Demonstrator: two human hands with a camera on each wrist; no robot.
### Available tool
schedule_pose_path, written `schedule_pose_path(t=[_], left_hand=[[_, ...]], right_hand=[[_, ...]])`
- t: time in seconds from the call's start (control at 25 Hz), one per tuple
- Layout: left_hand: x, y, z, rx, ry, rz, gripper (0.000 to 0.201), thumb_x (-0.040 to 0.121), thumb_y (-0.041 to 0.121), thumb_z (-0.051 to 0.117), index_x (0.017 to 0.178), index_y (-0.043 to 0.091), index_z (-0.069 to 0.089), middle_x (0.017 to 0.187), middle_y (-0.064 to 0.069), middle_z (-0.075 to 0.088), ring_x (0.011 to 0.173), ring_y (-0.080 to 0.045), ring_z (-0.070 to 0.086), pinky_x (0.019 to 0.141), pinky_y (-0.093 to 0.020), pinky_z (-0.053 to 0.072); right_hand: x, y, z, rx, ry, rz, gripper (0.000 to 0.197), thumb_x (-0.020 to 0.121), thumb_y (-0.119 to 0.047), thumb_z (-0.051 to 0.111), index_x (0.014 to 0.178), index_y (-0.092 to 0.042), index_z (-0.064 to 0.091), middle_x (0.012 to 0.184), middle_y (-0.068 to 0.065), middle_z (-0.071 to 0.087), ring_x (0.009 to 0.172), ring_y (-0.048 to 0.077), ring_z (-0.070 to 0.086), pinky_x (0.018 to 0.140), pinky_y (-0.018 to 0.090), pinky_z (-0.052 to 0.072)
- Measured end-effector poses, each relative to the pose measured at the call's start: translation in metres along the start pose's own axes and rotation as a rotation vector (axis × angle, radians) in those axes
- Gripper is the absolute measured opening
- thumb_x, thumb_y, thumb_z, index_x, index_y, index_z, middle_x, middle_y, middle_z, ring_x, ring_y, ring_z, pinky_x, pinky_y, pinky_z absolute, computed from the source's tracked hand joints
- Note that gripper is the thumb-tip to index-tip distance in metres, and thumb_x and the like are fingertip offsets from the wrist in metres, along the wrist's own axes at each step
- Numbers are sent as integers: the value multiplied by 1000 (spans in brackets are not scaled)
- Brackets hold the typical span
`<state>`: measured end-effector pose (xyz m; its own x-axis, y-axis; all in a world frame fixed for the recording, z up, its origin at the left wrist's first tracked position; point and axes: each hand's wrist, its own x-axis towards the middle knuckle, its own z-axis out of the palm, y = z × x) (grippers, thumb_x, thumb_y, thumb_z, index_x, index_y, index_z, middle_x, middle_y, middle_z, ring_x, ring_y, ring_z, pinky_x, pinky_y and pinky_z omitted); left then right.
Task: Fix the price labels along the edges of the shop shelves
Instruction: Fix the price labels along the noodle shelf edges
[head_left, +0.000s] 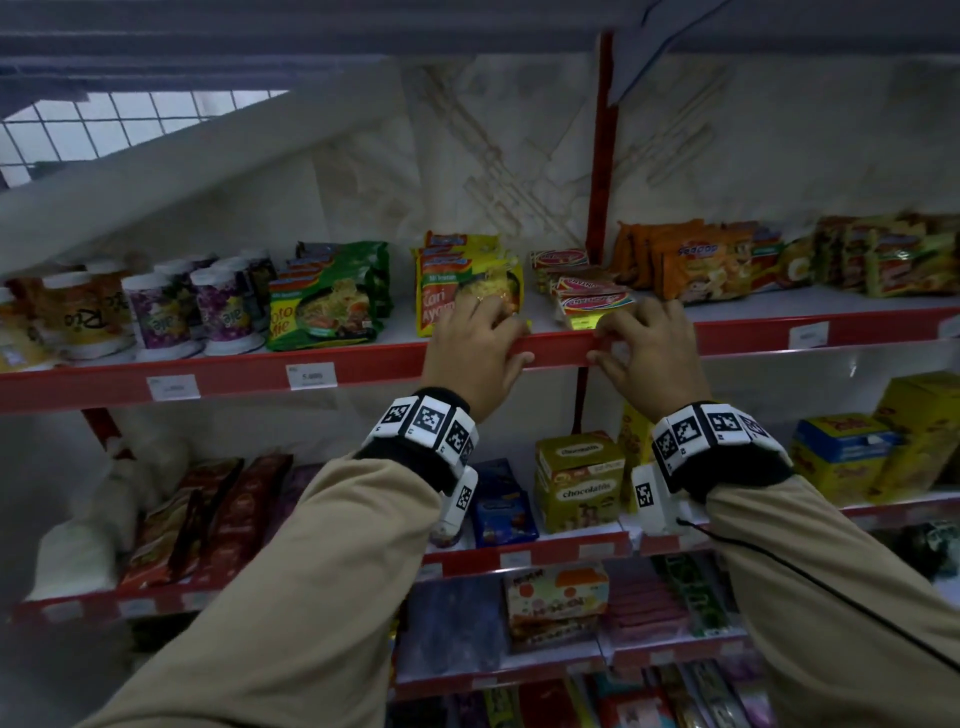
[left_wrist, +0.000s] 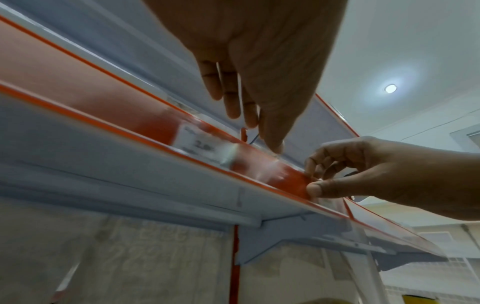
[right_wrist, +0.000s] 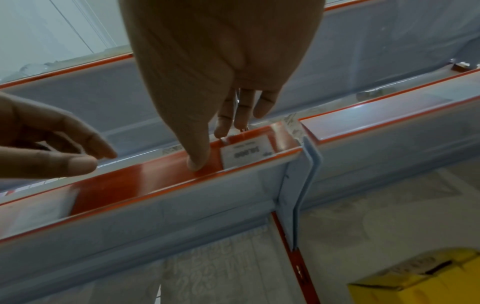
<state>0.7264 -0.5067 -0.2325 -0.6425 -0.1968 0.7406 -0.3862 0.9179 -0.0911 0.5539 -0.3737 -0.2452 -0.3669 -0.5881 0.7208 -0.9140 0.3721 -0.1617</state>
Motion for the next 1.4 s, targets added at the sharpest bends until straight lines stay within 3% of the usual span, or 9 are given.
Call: schedule_pose_path(t=[0.28, 0.48, 0.64, 0.88, 1.04, 1.16, 1.24, 1.4], left_hand=[[18, 61, 36, 22, -87, 51, 39, 85, 32, 62, 121, 16, 60, 113, -5, 57, 103, -26, 49, 82, -36, 38], [22, 72, 41, 66, -38, -11, 36, 80, 28, 66, 113, 17, 62, 106, -7, 58, 97, -28, 51, 76, -38, 40], [27, 81, 45, 49, -9, -47, 23, 82, 22, 64, 104, 13, 63, 102, -8, 58, 93, -28, 51, 76, -38, 40], [31, 87, 51, -85, -1, -131, 15, 84, 18, 62, 97, 11, 61, 96, -6, 57, 88, -24, 50, 72, -27, 31], [32, 88, 51, -202, 47, -218, 10, 87, 19, 60, 93, 11, 63, 91, -4, 58, 87, -21, 51, 70, -28, 37], [33, 86, 50, -259, 60, -262, 17, 94, 24, 53, 99, 11, 64, 90, -5, 59, 88, -21, 53, 70, -31, 39], [33, 85, 49, -294, 58, -279, 22, 97, 27, 50, 104, 11, 63, 92, -6, 60, 89, -22, 53, 72, -32, 40], [34, 87, 51, -322, 76, -282, 31, 96, 37, 50, 105, 11, 63, 90, -5, 59, 86, -19, 51, 71, -30, 38]], right_hand=[[4, 37, -1, 60, -22, -109, 27, 75, -17, 76, 96, -8, 62, 97, 13, 55, 95, 32, 48, 79, 38, 37], [4, 46, -1, 83, -8, -136, 30, 77, -18, 75, 101, -6, 63, 99, 15, 58, 94, 32, 52, 74, 37, 42], [2, 46, -4, 60, 12, -216, 22, 80, -17, 70, 98, -6, 65, 95, 14, 63, 91, 33, 54, 73, 41, 44], [9, 49, -4, 22, -120, -222, 18, 85, -20, 63, 100, -10, 63, 104, 12, 55, 99, 30, 46, 80, 39, 39], [19, 52, -8, 308, -125, -122, 10, 86, -24, 64, 90, -16, 61, 94, 3, 57, 95, 22, 48, 79, 37, 43], [28, 51, -12, 674, -52, 26, 6, 85, -15, 66, 88, -17, 62, 84, -2, 63, 83, 12, 57, 72, 25, 47], [29, 48, -13, 885, -33, 95, 14, 84, -3, 65, 94, -13, 62, 88, 4, 64, 81, 11, 59, 70, 19, 48], [25, 42, -11, 1112, -65, 169, 18, 84, 1, 66, 100, -5, 63, 95, 10, 66, 85, 10, 64, 75, 21, 54]])
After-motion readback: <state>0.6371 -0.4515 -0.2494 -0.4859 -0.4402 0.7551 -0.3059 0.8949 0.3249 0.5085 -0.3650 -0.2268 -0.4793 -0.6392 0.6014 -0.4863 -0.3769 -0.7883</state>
